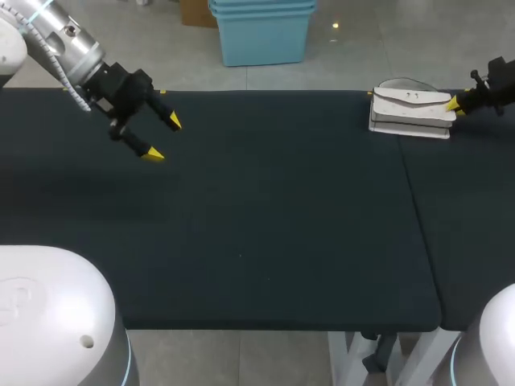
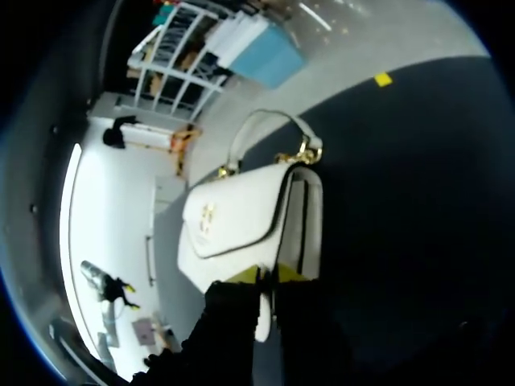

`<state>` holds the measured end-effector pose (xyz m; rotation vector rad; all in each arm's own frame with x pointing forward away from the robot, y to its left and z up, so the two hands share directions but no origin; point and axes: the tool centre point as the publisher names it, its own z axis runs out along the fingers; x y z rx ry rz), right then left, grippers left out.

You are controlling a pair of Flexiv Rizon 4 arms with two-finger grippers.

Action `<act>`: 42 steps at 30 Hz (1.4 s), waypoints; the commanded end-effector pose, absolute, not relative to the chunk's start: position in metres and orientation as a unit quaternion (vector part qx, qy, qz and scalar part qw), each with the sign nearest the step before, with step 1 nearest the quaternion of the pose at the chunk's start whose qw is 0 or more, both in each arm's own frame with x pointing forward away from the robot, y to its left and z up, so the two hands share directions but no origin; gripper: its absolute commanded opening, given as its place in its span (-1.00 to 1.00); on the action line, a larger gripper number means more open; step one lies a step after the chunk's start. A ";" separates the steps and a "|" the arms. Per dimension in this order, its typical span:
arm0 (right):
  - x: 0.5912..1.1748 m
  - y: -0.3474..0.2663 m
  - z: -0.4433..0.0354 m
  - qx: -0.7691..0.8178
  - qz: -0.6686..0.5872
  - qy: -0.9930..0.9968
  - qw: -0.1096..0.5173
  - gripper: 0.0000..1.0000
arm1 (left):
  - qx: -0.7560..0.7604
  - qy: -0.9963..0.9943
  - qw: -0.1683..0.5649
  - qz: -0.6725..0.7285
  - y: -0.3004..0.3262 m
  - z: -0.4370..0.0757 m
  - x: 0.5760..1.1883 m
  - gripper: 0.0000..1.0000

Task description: Pick up the bag, open it, inspect its contents, close it, and place it on the opposite side

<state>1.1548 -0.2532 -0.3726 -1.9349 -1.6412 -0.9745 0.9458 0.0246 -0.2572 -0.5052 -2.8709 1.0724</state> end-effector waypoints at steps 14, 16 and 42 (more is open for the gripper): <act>1.096 -0.183 -0.355 -0.538 -0.151 -0.707 0.433 -1.00 | -0.163 -0.924 0.017 0.347 0.025 -0.258 0.946 1.00; 1.082 -0.163 -0.351 -0.535 -0.164 -0.711 0.426 -1.00 | -0.163 -0.924 0.017 0.347 0.025 -0.258 0.946 1.00; 1.009 -0.088 -0.341 -0.624 -0.303 -0.632 0.346 -1.00 | -0.114 -0.929 0.041 0.350 0.021 -0.270 0.946 1.00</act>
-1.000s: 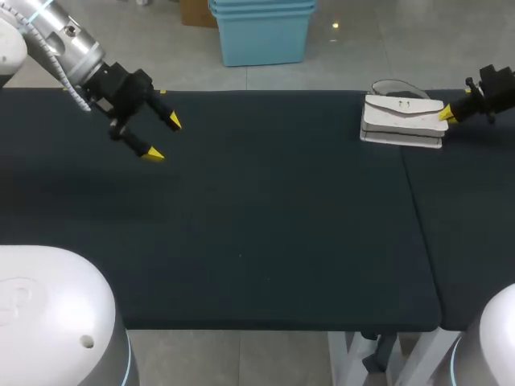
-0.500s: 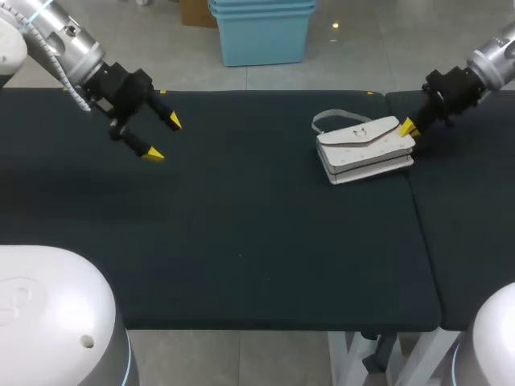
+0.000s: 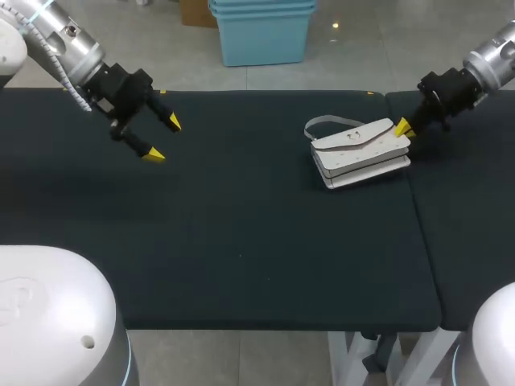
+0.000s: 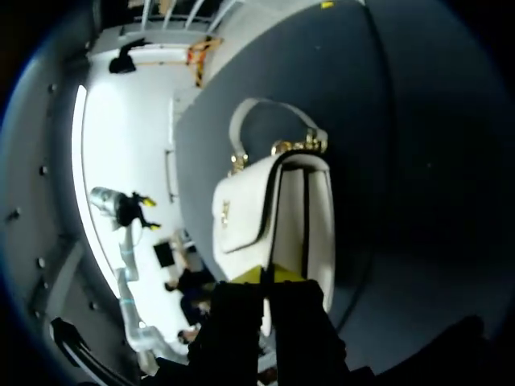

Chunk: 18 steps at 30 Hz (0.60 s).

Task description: Pick up the bag, open it, inspect its contents, close it, and place it on the opposite side

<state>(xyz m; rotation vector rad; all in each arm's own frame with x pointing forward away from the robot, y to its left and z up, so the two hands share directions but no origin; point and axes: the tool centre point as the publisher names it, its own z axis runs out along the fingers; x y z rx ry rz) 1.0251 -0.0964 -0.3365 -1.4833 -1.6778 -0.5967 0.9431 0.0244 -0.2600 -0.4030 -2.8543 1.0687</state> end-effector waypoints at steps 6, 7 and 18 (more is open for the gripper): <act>1.002 -0.080 -0.343 -0.628 -0.333 -0.619 0.336 -1.00 | -0.080 -0.933 0.039 0.349 0.024 -0.279 0.946 1.00; 1.001 -0.079 -0.343 -0.629 -0.338 -0.615 0.335 -1.00 | -0.076 -0.933 0.038 0.351 0.024 -0.280 0.947 1.00; 0.993 -0.071 -0.345 -0.616 -0.341 -0.617 0.351 -1.00 | -0.074 -0.937 0.042 0.338 0.026 -0.282 0.947 1.00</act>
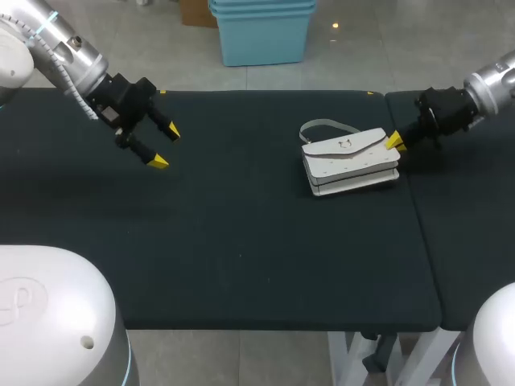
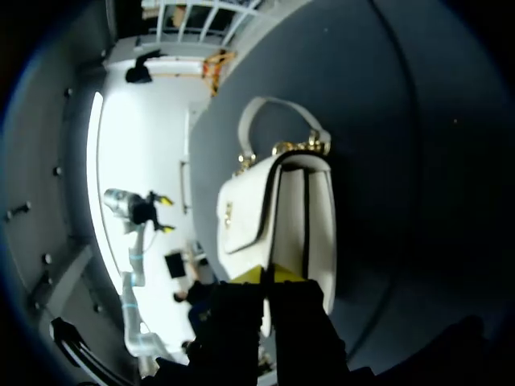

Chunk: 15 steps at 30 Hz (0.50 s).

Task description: Pick up the bag, open it, inspect its contents, close it, and place it on the opposite side

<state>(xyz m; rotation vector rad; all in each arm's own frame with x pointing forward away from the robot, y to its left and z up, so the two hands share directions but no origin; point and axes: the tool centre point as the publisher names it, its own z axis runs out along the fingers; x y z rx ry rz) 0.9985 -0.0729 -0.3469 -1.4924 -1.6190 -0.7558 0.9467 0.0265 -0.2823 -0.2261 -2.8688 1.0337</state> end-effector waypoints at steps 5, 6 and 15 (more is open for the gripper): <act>0.993 -0.071 -0.345 -0.616 -0.341 -0.617 0.351 -1.00 | -0.074 -0.937 0.042 0.338 0.026 -0.282 0.947 1.00; 0.993 -0.071 -0.345 -0.616 -0.341 -0.617 0.351 -1.00 | -0.074 -0.937 0.042 0.338 0.026 -0.282 0.947 1.00; 0.969 -0.042 -0.352 -0.630 -0.368 -0.588 0.350 -1.00 | -0.074 -0.937 0.042 0.338 0.026 -0.282 0.947 1.00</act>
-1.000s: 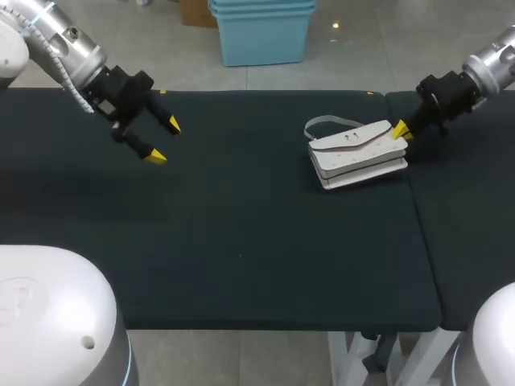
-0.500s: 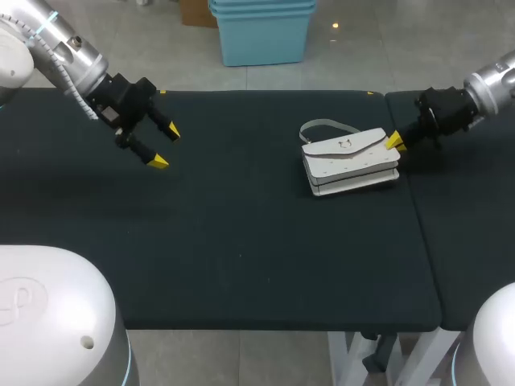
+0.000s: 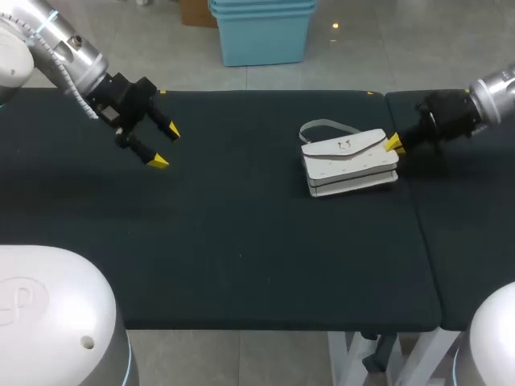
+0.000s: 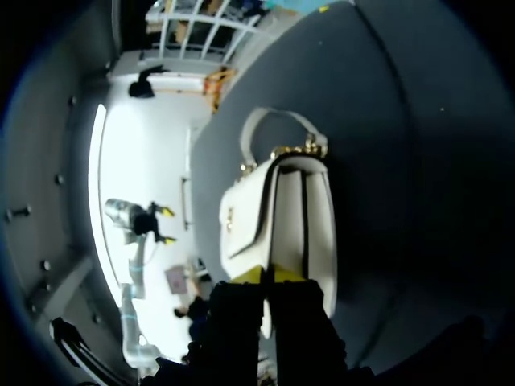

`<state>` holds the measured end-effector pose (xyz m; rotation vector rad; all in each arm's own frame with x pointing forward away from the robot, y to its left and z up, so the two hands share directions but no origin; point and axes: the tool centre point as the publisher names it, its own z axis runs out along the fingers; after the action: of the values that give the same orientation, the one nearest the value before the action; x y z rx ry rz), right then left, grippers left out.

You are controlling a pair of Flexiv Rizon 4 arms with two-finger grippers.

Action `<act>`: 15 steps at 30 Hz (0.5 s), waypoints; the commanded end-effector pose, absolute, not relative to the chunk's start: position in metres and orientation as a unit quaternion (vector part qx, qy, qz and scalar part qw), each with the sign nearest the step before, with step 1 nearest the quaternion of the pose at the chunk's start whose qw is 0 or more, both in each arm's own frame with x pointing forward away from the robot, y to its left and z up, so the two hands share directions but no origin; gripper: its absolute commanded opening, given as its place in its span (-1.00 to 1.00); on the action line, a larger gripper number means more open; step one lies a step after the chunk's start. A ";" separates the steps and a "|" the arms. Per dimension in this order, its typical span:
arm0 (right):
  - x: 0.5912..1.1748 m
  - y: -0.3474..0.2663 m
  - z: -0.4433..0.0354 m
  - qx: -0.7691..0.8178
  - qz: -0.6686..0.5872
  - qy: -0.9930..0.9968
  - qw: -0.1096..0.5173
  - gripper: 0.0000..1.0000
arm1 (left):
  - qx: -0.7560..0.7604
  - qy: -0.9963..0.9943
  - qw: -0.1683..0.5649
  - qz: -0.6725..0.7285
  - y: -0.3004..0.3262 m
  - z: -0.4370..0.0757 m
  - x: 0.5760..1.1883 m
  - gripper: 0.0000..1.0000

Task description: Pick up the bag, open it, inspect its contents, close it, and place it on the opposite side

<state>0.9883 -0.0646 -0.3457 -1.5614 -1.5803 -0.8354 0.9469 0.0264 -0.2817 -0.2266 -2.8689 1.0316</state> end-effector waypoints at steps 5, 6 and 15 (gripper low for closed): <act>0.942 -0.007 -0.362 -0.633 -0.399 -0.563 0.352 -1.00 | -0.074 -0.937 0.042 0.338 0.026 -0.282 0.947 1.00; 0.938 0.000 -0.364 -0.631 -0.400 -0.561 0.358 -1.00 | -0.074 -0.937 0.042 0.338 0.026 -0.282 0.947 1.00; 0.913 0.049 -0.375 -0.645 -0.412 -0.542 0.348 -1.00 | -0.074 -0.937 0.042 0.338 0.026 -0.282 0.947 1.00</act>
<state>0.9212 0.0320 -0.3706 -1.5155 -1.4456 -0.9168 0.9470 0.0263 -0.2817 -0.2266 -2.8688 1.0316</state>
